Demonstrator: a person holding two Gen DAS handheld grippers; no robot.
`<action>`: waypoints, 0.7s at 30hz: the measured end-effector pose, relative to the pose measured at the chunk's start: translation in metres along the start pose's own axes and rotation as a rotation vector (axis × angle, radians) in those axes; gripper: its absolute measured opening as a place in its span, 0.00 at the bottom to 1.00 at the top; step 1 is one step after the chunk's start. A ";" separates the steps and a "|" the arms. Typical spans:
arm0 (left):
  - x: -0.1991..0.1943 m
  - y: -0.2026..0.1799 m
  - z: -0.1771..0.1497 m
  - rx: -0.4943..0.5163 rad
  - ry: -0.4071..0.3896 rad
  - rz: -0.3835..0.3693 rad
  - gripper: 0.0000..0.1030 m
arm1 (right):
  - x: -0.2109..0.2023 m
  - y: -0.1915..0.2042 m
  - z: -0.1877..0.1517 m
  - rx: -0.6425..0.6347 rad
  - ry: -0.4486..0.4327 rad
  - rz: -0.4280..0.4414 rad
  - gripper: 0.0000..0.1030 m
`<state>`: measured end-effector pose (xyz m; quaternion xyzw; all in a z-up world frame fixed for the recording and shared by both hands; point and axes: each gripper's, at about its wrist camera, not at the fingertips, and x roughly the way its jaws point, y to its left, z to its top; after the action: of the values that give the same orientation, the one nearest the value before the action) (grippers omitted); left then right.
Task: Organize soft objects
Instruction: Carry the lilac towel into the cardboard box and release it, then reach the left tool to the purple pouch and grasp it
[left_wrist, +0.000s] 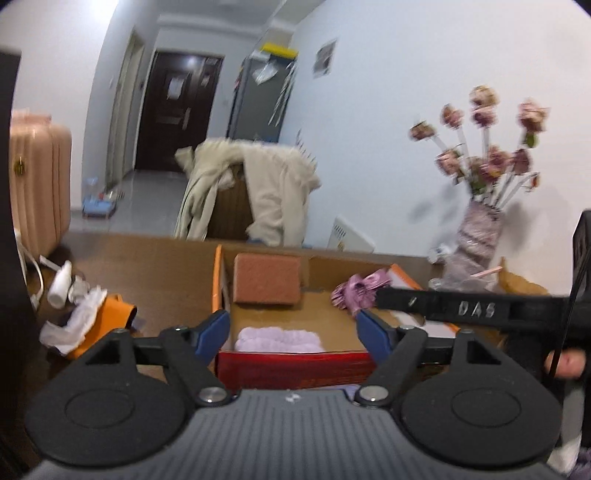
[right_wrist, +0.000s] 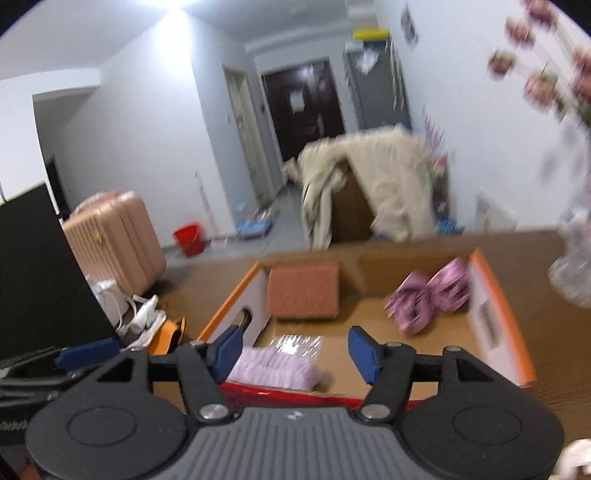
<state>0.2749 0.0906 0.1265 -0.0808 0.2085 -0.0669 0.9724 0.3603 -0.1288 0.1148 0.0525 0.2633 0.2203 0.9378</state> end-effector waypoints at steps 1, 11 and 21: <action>-0.012 -0.007 -0.001 0.026 -0.029 -0.002 0.82 | -0.015 0.001 0.000 -0.013 -0.035 -0.022 0.68; -0.087 -0.044 -0.042 0.179 -0.198 -0.046 0.97 | -0.121 0.021 -0.053 -0.164 -0.276 -0.161 0.93; -0.123 -0.033 -0.104 0.152 -0.172 -0.064 0.98 | -0.166 0.037 -0.143 -0.120 -0.294 -0.202 0.98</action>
<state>0.1171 0.0646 0.0878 -0.0192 0.1162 -0.1064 0.9873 0.1455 -0.1714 0.0778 0.0012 0.1136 0.1303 0.9849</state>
